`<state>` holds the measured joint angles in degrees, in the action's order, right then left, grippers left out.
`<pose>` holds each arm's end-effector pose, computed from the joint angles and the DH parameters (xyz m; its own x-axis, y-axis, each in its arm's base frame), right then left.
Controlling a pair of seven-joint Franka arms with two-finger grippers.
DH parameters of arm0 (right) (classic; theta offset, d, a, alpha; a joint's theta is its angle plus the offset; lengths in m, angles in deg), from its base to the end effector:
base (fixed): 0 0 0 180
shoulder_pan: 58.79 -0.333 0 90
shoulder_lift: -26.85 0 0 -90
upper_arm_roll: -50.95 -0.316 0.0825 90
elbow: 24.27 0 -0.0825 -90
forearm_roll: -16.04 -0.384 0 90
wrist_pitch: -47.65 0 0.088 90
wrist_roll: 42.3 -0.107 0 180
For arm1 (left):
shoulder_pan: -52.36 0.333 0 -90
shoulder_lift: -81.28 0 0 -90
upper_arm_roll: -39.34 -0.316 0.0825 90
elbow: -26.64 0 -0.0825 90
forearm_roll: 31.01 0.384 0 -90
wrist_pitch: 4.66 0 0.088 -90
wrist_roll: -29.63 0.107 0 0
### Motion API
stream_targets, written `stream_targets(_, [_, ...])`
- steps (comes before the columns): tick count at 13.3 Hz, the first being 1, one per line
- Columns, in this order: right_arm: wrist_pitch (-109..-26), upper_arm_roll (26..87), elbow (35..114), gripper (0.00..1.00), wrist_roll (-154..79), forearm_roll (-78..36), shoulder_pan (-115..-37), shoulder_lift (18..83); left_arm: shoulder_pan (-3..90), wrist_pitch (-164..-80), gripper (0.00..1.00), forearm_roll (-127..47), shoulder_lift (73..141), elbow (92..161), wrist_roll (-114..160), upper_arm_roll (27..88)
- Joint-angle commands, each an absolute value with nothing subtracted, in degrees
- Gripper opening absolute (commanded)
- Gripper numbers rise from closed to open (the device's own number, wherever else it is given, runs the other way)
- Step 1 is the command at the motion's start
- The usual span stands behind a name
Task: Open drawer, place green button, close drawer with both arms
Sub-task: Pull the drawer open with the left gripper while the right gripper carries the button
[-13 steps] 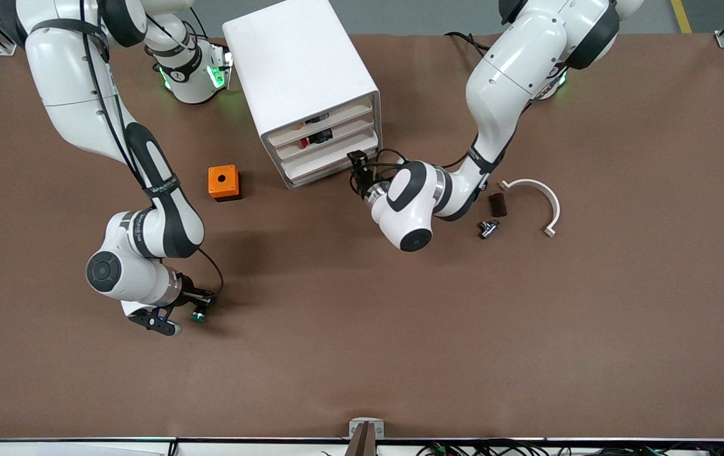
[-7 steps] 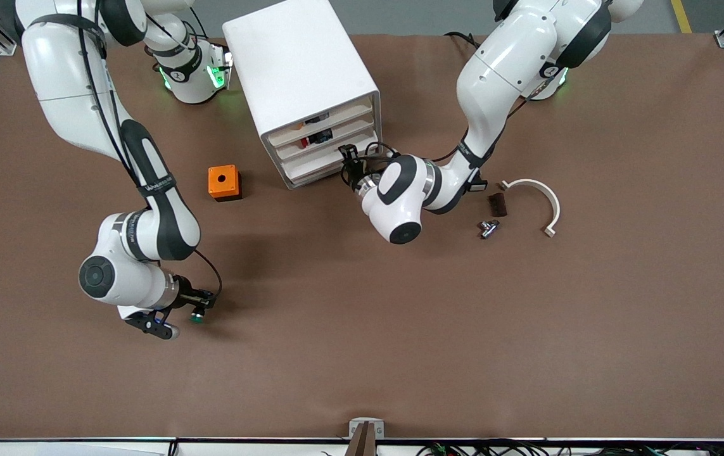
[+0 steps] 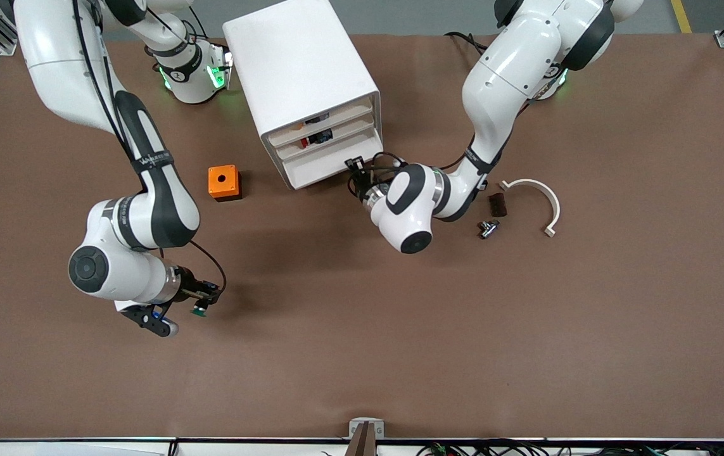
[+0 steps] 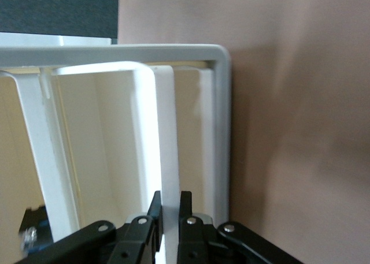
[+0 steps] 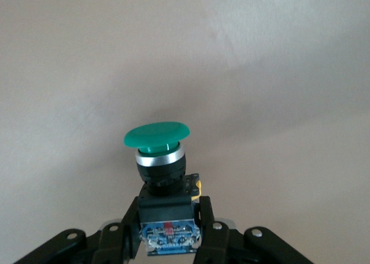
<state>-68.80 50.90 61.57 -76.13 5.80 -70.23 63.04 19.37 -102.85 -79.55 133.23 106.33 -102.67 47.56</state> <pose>0.6841 0.1492 0.2913 0.8778 -0.4478 -0.1700 -0.4638 -0.8833 -0.0681 0.4785 -0.4882 0.1675 -0.4605 0.8849 -0.0705 0.4718 0.1767 -0.8638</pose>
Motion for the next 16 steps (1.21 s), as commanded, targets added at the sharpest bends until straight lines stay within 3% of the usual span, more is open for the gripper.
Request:
stream_targets(1, [-63.90, 51.13, 61.86, 0.00, -82.97, 5.06, -72.40, 59.55, 20.71, -103.54, 0.01, -79.88, 133.75, 103.29, -99.58, 45.06])
stream_targets(7, [-58.26, 51.13, 62.21, 0.01, -103.17, 4.88, -80.83, 55.16, 24.68, -104.41, 0.07, -79.88, 133.58, 102.05, -92.11, 45.05])
stream_targets(8, [-57.91, 51.13, 62.38, 0.01, -107.21, 4.88, -82.68, 54.98, 24.77, -104.59, 0.15, -79.88, 133.58, 102.05, -92.10, 45.05])
stream_targets(9, [-57.64, 51.13, 62.47, 0.01, -111.25, 4.88, -84.44, 54.63, 25.11, -104.59, 0.30, -79.88, 133.58, 102.05, -91.93, 45.05])
stream_targets(11, [-57.64, 51.13, 63.00, 0.01, -119.34, 4.88, -88.39, 54.27, 25.55, -104.24, 0.99, -79.53, 133.14, 102.05, -91.05, 44.88])
stream_targets(16, [-61.32, 51.13, 66.50, 0.02, -134.56, 4.79, -95.69, 54.27, 27.66, -103.54, 0.99, -66.73, 129.80, 101.52, -89.91, 44.70])
